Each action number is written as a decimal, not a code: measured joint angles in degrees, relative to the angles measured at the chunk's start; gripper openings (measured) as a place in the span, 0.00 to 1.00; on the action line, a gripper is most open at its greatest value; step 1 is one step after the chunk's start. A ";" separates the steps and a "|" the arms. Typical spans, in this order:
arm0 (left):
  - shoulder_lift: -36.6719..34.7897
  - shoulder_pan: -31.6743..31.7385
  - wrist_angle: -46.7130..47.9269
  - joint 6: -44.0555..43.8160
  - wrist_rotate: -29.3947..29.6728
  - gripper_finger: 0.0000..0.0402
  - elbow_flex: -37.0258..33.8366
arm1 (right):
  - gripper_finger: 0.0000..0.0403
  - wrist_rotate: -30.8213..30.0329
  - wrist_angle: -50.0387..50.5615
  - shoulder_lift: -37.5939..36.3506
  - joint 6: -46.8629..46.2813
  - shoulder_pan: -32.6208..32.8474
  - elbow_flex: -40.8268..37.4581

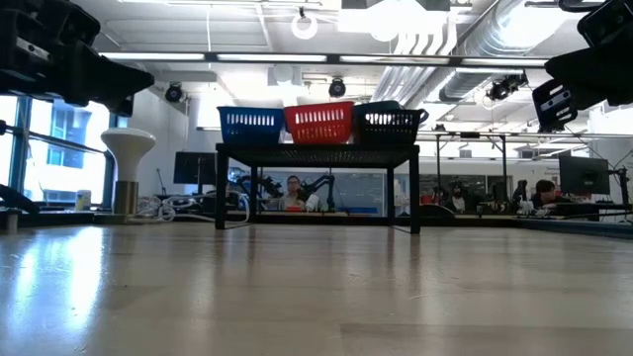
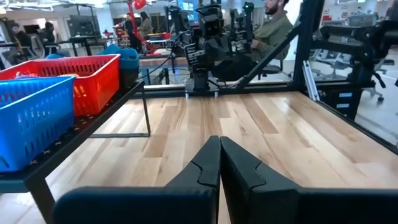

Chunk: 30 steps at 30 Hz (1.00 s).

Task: Pick & Place Office Desk Supplies
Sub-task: Return to Home Position

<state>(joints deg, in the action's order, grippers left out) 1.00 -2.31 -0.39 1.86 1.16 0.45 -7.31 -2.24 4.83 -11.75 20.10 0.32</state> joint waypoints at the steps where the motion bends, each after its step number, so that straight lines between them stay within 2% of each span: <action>1: 0.02 0.00 0.00 0.07 -0.21 0.00 0.00 | 0.00 0.00 0.00 0.01 0.00 -0.01 0.00; 8: 0.02 0.00 0.03 0.09 -0.34 0.00 0.00 | 0.00 0.00 -0.02 0.00 0.01 -0.01 0.00; 17: 0.02 0.00 -0.02 7.29 0.53 0.00 0.00 | 0.00 0.00 -0.03 0.01 0.00 0.00 0.00; 30: 0.02 0.00 -0.06 2.35 0.45 0.00 0.00 | 0.00 -0.01 -0.04 0.00 0.00 -0.02 0.00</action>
<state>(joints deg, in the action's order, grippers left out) 1.02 -2.31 -0.45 4.21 1.61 0.45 -7.32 -2.28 4.83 -11.75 20.08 0.32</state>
